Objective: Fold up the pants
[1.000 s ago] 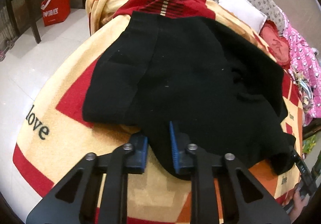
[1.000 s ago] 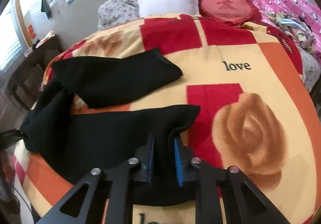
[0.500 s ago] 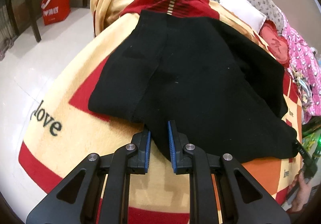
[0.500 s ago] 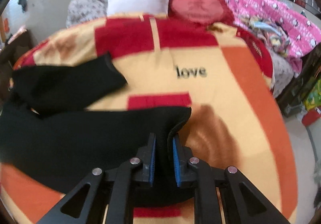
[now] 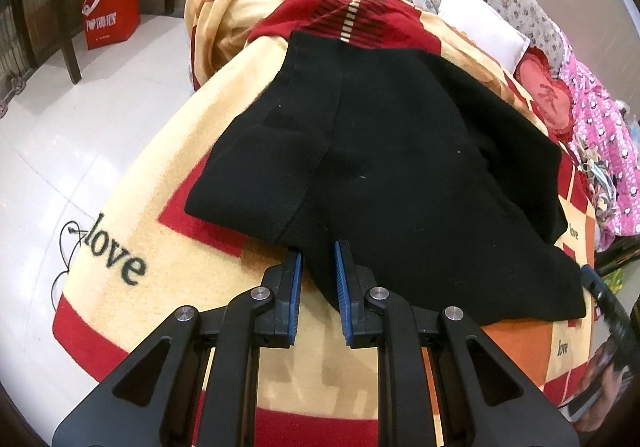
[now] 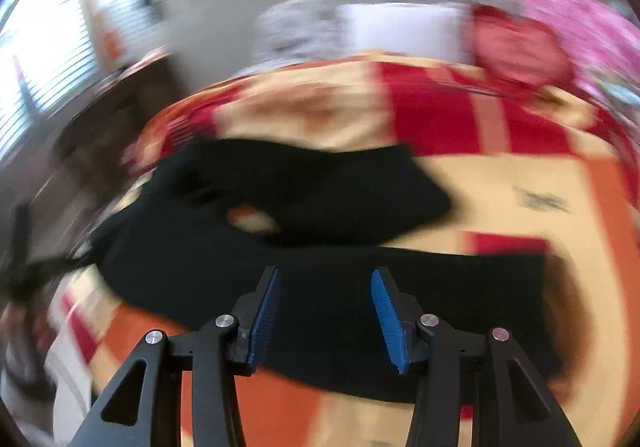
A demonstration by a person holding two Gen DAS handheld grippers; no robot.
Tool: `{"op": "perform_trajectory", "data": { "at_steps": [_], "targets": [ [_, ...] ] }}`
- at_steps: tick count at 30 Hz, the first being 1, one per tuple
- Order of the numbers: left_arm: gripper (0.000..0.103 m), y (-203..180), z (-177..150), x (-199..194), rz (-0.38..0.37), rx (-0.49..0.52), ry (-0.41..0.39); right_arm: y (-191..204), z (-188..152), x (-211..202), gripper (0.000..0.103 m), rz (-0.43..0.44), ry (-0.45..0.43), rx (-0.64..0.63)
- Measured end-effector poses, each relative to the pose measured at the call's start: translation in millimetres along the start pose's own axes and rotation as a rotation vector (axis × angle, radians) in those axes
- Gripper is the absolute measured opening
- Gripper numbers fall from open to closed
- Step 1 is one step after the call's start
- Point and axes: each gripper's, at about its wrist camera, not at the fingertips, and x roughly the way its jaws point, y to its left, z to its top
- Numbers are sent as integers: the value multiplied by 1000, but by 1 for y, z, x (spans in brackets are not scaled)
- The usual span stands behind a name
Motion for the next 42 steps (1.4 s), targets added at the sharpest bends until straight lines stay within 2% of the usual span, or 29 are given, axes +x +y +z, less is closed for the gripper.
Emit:
{"op": "perform_trajectory", "data": {
  "at_steps": [3,6,9,13,15,17,18,19,21,24,26,29,31,33,35,37,39,42],
  "targets": [
    [15,1,1,0,-7,-11,6,53,-10,25,46,68,54,-220],
    [15,-1,3,-3,-9,-5,1,84,-28,37,46,64,83,-367],
    [15,-5,5,-7,-8,10,-6,93,-37,43,46,-8,60,-428],
    [15,-9,8,-10,-13,23,-11,102,-48,59,46,-83,83,-526],
    [15,-12,11,-10,-13,32,-15,103,-45,62,43,-88,55,-514],
    [15,-14,14,-11,-16,36,-16,103,-35,65,18,-44,42,-471],
    [15,-14,15,-13,-20,33,-17,101,-25,64,15,0,29,-425],
    [15,-14,15,-15,-21,29,-22,100,-18,62,14,41,29,-382],
    [15,-11,14,-24,-28,21,-36,91,-8,45,12,197,16,-262],
    [15,-5,9,-47,-24,31,-93,85,-10,24,12,287,14,-222],
    [15,1,5,-49,5,32,-103,86,-14,31,12,266,56,-244],
    [15,13,2,-33,62,12,-58,88,-33,55,12,172,191,-302],
    [15,19,-2,-28,74,0,-38,86,-34,47,13,190,184,-297],
    [15,19,-2,-30,80,6,-42,83,-30,32,16,251,168,-274],
    [15,15,1,-34,79,13,-59,77,-19,18,33,289,118,-240],
    [15,7,6,-36,65,29,-74,71,-8,17,37,264,69,-202],
    [15,1,11,-32,55,36,-77,68,-1,25,37,227,56,-184],
    [18,-8,14,-19,41,49,-55,64,0,56,37,194,117,-175]
  ]
}}
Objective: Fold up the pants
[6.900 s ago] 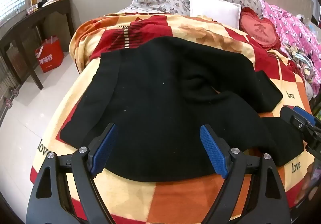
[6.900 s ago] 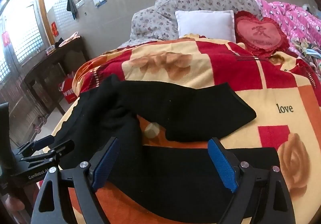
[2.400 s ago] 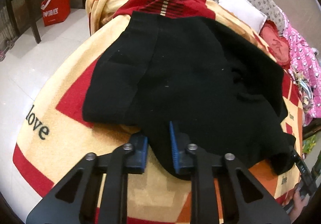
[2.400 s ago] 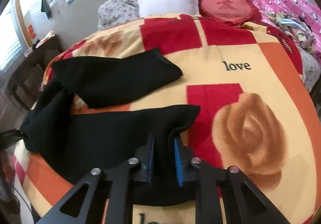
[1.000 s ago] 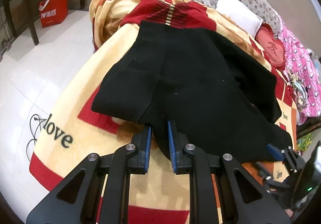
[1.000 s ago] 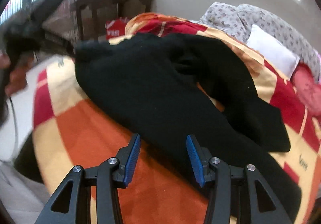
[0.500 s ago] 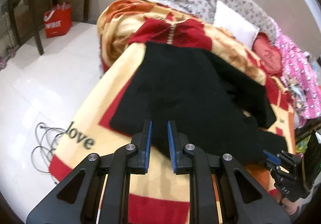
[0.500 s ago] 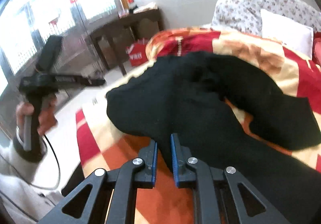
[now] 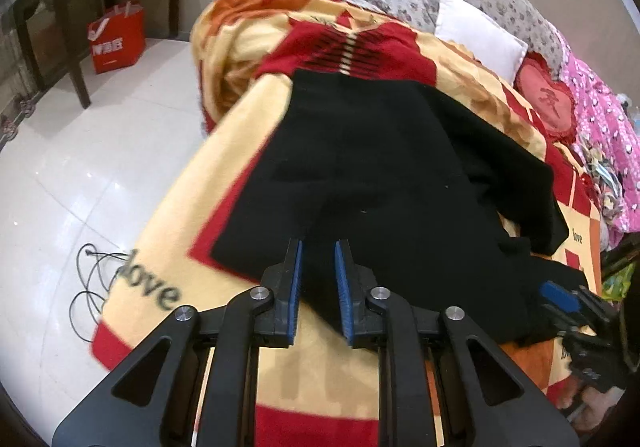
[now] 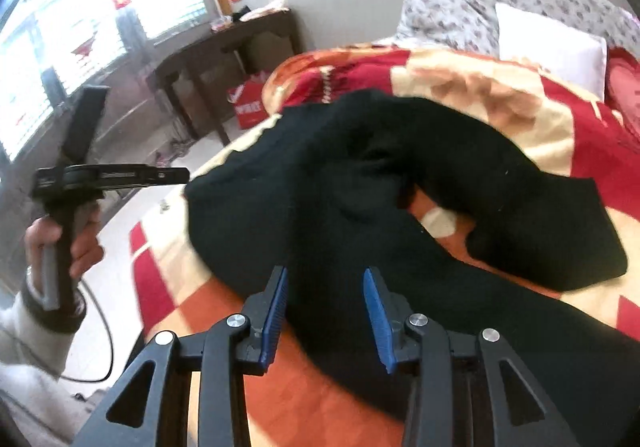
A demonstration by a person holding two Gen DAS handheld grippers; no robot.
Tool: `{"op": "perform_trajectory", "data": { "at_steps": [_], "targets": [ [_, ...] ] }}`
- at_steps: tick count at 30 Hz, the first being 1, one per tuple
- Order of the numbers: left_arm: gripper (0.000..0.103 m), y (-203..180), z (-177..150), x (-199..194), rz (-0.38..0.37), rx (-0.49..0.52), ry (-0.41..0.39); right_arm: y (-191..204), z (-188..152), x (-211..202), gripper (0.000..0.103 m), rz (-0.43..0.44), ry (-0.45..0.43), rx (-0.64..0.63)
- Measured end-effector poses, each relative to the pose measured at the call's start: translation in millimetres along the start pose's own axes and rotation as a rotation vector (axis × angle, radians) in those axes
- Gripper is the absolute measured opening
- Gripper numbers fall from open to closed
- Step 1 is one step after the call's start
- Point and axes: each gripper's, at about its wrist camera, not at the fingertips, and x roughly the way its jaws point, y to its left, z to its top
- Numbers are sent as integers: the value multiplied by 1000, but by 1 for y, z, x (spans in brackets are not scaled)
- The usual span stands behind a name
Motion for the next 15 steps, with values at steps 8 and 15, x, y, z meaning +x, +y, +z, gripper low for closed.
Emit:
{"op": "perform_trajectory", "data": {
  "at_steps": [8,15],
  "targets": [
    [19,-12,7,45,50,51,77,3,38,-1,38,2,21,-41],
    [19,-30,36,41,-43,48,53,11,131,25,51,-154,-59,-150]
  ]
}}
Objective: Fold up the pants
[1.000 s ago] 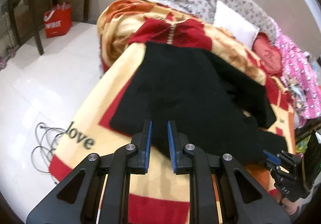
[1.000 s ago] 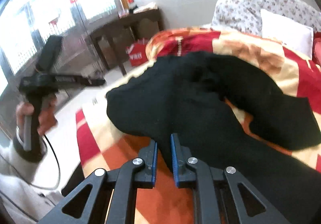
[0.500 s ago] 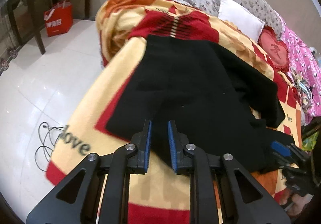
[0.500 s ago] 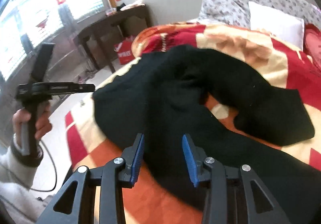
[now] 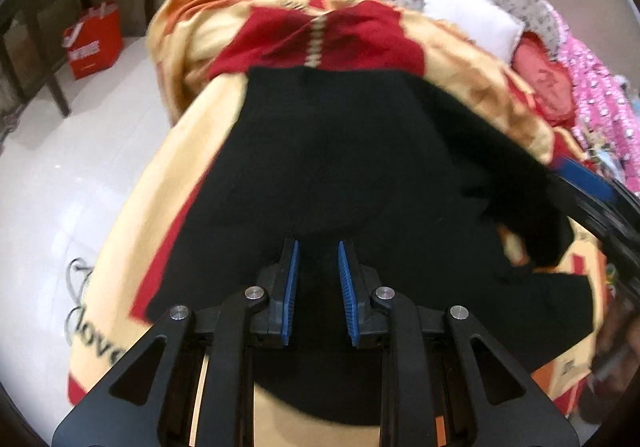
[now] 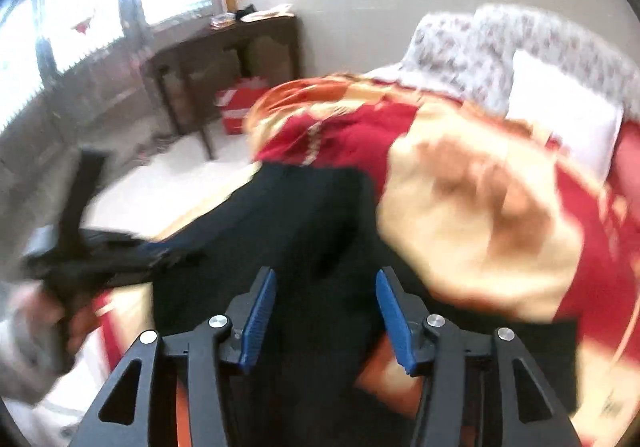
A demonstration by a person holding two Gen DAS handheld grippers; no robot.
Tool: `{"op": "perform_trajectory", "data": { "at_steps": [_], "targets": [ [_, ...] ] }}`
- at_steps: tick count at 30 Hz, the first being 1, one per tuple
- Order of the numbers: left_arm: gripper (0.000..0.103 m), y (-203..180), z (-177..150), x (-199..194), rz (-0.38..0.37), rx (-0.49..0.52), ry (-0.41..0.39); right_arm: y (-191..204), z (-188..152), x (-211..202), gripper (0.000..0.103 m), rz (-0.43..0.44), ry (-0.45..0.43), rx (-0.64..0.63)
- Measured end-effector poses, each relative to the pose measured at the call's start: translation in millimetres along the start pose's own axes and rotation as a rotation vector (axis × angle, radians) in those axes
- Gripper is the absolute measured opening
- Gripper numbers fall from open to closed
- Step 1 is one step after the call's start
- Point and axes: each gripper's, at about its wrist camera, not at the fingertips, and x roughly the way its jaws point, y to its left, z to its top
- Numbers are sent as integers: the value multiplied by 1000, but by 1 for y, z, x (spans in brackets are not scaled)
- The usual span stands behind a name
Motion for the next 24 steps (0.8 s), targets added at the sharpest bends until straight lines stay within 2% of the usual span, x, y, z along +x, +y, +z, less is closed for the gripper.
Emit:
{"op": "perform_trajectory", "data": {
  "at_steps": [3,5,6,8,9,10,11,14,18,21,23,24],
  "targets": [
    [19,-14,13,10,-81,2,26,-8,22,45,51,-61,65,-17],
    [26,-25,20,22,-81,16,43,-16,26,71,50,-36,113,-10],
    [26,-29,21,28,-76,19,55,-20,25,83,49,-3,135,5],
    [26,-34,25,47,-46,33,92,-30,23,98,22,51,145,49],
    [26,-33,26,54,-26,29,100,-35,22,100,18,68,136,76],
    [26,-31,27,53,-34,21,70,-37,22,99,13,80,125,89],
    [26,-28,29,52,-14,14,68,-39,23,94,10,96,106,101],
    [26,-9,32,44,-6,-44,78,-33,30,55,8,146,19,93],
    [26,28,26,20,53,-106,37,-9,28,-19,7,238,-108,39],
    [26,59,16,5,83,-176,16,8,19,-44,7,179,-133,-20],
    [26,68,13,5,89,-198,27,3,19,-39,8,105,-148,-10],
    [26,68,11,4,78,-198,33,0,20,-30,9,65,-125,-5]
  ]
}}
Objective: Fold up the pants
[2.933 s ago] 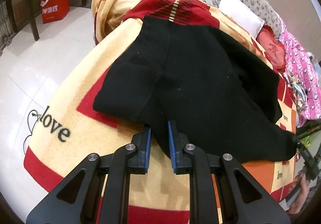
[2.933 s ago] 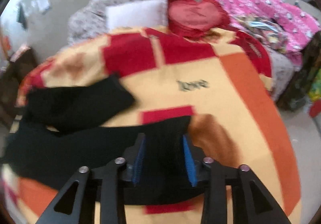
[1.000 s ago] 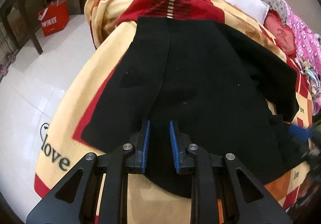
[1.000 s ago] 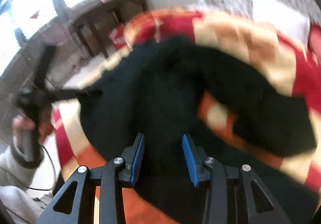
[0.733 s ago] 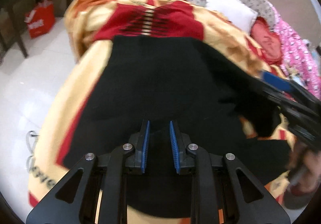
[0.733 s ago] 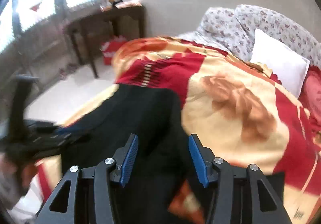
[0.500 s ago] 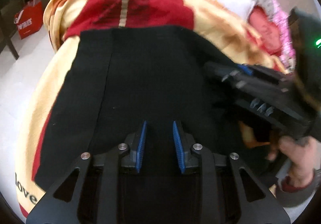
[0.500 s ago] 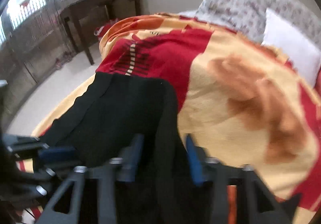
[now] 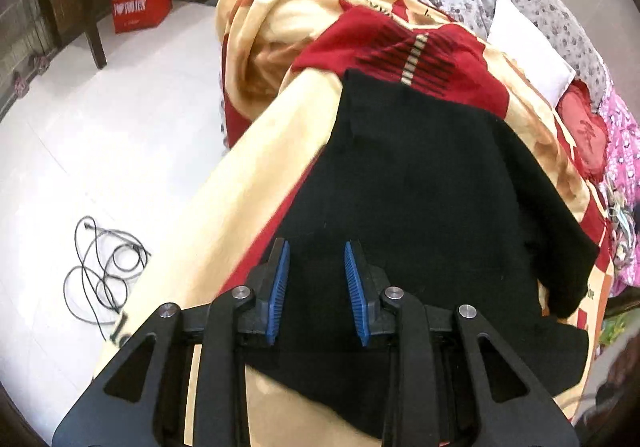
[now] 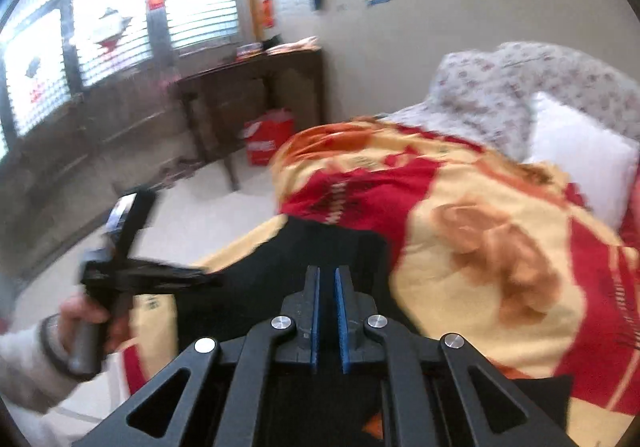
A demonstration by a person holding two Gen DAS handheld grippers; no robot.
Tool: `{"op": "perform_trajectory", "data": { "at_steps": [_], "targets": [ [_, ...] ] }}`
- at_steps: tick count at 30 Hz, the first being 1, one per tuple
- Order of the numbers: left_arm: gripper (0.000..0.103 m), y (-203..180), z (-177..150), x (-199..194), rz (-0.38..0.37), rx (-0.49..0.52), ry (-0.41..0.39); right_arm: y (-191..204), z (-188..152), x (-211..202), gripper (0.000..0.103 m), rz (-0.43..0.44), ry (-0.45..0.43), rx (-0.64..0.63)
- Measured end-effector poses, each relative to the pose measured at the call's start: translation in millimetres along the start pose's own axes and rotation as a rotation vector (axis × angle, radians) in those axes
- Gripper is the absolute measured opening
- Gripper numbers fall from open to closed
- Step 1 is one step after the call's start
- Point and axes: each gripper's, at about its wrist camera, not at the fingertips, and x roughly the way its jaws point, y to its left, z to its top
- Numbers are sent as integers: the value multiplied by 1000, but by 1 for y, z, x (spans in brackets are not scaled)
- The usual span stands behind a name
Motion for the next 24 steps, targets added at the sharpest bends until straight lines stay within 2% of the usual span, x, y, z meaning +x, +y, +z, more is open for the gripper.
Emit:
{"op": "perform_trajectory", "data": {
  "at_steps": [1,3,4,5,7,10,13,15,16,17,20,22,24],
  "targets": [
    [26,-1,-4,-1,-17,10,6,-3,0,13,11,-16,49,7],
    [26,-6,-7,-3,-31,32,9,-5,-1,39,23,4,135,11],
    [26,-8,-8,-3,-36,42,9,-6,-2,51,37,1,159,4],
    [30,-10,-7,-2,-41,45,10,-5,-1,65,43,-23,172,-11],
    [36,-10,-8,-3,-58,39,13,-6,3,86,43,-49,189,-19],
    [37,-11,-8,-1,-65,26,12,-16,10,115,46,-77,236,-11],
    [45,-18,-3,2,-82,42,14,-29,13,148,46,-51,298,26],
    [47,-24,4,7,-101,48,14,-40,11,161,40,0,295,79],
    [48,-28,9,11,-105,54,12,-43,9,163,21,22,289,107],
    [53,-33,15,17,-96,61,18,-46,9,163,11,38,281,126],
    [54,-45,31,37,-71,78,34,-44,9,139,6,123,211,154],
    [54,-47,39,39,-38,77,15,-34,12,115,6,173,168,148],
    [54,-40,41,37,-70,54,37,-17,12,82,6,243,124,126]
  ]
}}
